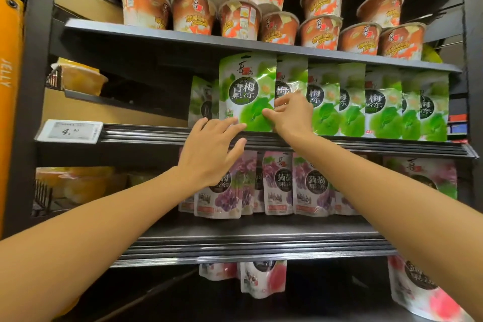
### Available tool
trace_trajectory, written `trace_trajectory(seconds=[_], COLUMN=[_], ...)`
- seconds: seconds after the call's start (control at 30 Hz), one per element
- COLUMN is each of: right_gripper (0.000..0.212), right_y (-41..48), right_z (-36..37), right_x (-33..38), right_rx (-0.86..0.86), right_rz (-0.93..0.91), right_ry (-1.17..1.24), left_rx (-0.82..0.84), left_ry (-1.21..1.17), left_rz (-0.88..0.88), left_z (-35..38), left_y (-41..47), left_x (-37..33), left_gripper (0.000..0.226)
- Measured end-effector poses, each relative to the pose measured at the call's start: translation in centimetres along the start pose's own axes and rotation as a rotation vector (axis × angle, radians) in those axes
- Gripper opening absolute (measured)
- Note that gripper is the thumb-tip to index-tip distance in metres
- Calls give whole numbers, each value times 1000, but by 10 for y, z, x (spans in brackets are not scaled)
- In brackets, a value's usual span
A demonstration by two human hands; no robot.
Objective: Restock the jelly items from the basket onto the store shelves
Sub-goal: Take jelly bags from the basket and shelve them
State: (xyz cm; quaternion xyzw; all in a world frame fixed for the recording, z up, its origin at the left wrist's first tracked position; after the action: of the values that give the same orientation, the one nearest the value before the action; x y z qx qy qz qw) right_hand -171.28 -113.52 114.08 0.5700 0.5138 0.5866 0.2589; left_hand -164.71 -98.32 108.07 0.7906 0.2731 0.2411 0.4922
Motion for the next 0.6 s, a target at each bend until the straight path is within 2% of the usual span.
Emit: trace_trajectory(seconds=[0.2, 0.37, 0.47, 0.6], right_gripper=[37, 25, 16, 13], right_y=[-14, -59, -106, -201], right_z=[-4, -16, -11, 11], right_x=[-3, 11, 9, -23], right_rx=[-22, -120, -63, 133], right_rz=[-40, -201, -197, -59], right_ry=[36, 140, 200, 290], left_rx=[-86, -106, -46, 171], left_ry=[-169, -410, -620, -790], left_rz=[-8, -39, -157, -346], left_z=[-18, -27, -21, 15], left_y=[-19, -60, -101, -185], left_x=[-4, -14, -15, -17], left_gripper=[39, 27, 25, 17])
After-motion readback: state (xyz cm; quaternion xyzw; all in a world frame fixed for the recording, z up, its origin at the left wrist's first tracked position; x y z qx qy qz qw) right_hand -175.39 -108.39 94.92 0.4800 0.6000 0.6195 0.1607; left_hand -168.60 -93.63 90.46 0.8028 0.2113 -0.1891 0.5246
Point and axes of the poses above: each hand's wrist, its own y-axis towards the middle knuckle, its own z-axis out of the palm, x = y × z, the point moved 9 cm from there along y, towards the middle knuckle, and after that the axes turned 8 degrees about -z, right-handed, at the moved point
